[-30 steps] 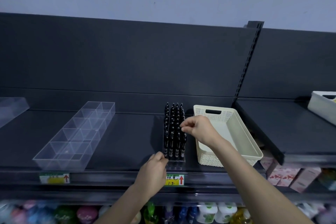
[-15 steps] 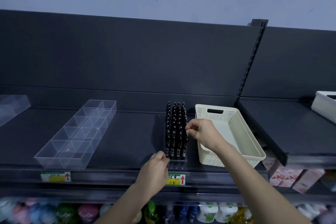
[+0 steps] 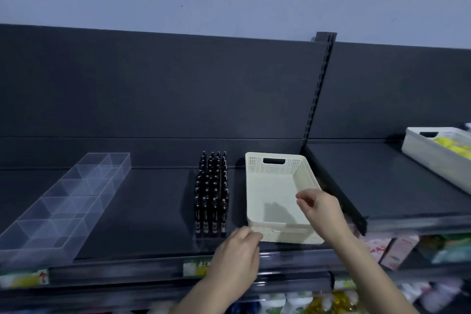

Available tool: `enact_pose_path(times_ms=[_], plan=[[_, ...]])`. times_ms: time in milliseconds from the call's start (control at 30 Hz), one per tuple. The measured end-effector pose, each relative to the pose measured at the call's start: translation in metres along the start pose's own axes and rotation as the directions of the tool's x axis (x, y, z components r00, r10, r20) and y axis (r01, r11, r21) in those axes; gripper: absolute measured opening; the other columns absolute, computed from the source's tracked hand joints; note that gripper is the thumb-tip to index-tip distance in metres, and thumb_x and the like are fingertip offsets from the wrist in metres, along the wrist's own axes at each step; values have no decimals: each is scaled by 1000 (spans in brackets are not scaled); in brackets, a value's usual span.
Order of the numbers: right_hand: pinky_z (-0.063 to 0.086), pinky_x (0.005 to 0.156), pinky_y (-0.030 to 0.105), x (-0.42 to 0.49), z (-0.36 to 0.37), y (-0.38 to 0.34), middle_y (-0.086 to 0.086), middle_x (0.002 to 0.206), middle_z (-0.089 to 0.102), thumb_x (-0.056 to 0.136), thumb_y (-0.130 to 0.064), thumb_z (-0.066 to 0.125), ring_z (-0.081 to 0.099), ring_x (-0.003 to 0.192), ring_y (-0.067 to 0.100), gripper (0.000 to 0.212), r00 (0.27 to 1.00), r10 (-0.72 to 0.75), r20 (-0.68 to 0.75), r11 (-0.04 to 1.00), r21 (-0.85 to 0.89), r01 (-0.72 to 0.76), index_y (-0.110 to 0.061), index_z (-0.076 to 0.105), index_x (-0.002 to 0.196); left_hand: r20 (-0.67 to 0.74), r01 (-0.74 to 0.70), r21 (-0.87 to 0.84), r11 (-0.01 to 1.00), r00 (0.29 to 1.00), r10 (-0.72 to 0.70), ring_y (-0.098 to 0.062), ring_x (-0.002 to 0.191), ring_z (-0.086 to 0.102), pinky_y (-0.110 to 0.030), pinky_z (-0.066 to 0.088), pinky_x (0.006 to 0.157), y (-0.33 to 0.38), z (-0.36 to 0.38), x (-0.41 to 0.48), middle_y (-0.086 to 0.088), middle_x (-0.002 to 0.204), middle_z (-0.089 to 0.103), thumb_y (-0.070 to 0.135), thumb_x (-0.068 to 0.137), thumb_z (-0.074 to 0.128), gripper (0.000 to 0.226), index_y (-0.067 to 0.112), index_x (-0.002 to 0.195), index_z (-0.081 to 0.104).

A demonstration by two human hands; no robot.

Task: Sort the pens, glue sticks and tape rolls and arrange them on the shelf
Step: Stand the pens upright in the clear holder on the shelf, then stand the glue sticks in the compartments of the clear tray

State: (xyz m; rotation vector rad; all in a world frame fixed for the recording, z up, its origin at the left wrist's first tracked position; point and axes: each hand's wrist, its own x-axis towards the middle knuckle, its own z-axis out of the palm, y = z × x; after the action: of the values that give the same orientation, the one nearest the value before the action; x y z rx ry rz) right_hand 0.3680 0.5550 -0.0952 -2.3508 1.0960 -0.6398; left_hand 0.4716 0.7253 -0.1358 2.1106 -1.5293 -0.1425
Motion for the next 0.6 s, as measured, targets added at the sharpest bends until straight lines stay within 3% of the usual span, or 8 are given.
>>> enact_pose_path(times_ms=[100, 200, 300, 400, 467, 533, 600], plan=[[39, 96, 29, 3, -6, 35, 10, 126, 57, 89, -11, 53, 53, 115, 25, 33, 999, 38, 27, 989, -145, -33, -5, 59, 121, -62, 28, -26, 999, 998, -30, -6, 130, 31, -17, 28, 106, 19, 11, 21, 6, 140, 34, 17, 99, 32, 42, 16, 141, 35], [32, 106, 29, 8, -4, 59, 14, 141, 42, 91, -14, 50, 39, 130, 27, 45, 993, 85, 79, 978, -195, -68, -3, 45, 134, -103, 159, -35, 987, 981, -162, -10, 143, 10, -21, 14, 114, 30, 18, 44, 3, 154, 13, 23, 100, 29, 47, 15, 146, 23], [38, 97, 28, 10, 3, 68, 18, 135, 45, 92, -12, 45, 45, 122, 30, 46, 978, 129, 161, 984, -142, -107, -1, 38, 136, -59, 363, -43, 931, 929, -365, -22, 145, -1, -30, 13, 116, 34, 22, 68, -9, 157, 1, 25, 100, 29, 51, 12, 148, 15], [38, 73, 22, 7, 5, 63, 18, 119, 54, 92, -3, 40, 54, 95, 27, 41, 975, 135, 174, 990, -66, -125, -1, 35, 132, 23, 525, -74, 848, 851, -525, -34, 137, 25, -35, 27, 109, 28, 25, 84, -23, 148, 21, 15, 97, 33, 46, 4, 141, 25], [37, 63, 17, 6, 1, 59, 12, 108, 56, 87, 8, 34, 49, 82, 20, 46, 982, 121, 144, 993, -10, -120, -4, 38, 131, 61, 575, -130, 808, 818, -572, -31, 116, 47, -34, 40, 96, 24, 23, 89, -21, 133, 40, 4, 92, 33, 37, -1, 128, 37], [40, 57, 15, 6, -9, 52, 9, 99, 55, 82, 14, 30, 48, 79, 18, 54, 987, 119, 105, 992, 39, -124, -5, 42, 131, 41, 580, -169, 797, 812, -582, -30, 111, 51, -32, 40, 92, 24, 17, 90, -19, 130, 44, -4, 89, 32, 37, -4, 125, 42], [44, 63, 22, 7, -23, 43, 9, 98, 59, 81, 14, 30, 53, 80, 21, 54, 994, 100, 50, 992, 68, -104, -5, 46, 127, -16, 539, -213, 815, 832, -554, -30, 120, 46, -30, 37, 97, 30, 7, 91, -17, 139, 38, -4, 90, 31, 42, -3, 131, 41]])
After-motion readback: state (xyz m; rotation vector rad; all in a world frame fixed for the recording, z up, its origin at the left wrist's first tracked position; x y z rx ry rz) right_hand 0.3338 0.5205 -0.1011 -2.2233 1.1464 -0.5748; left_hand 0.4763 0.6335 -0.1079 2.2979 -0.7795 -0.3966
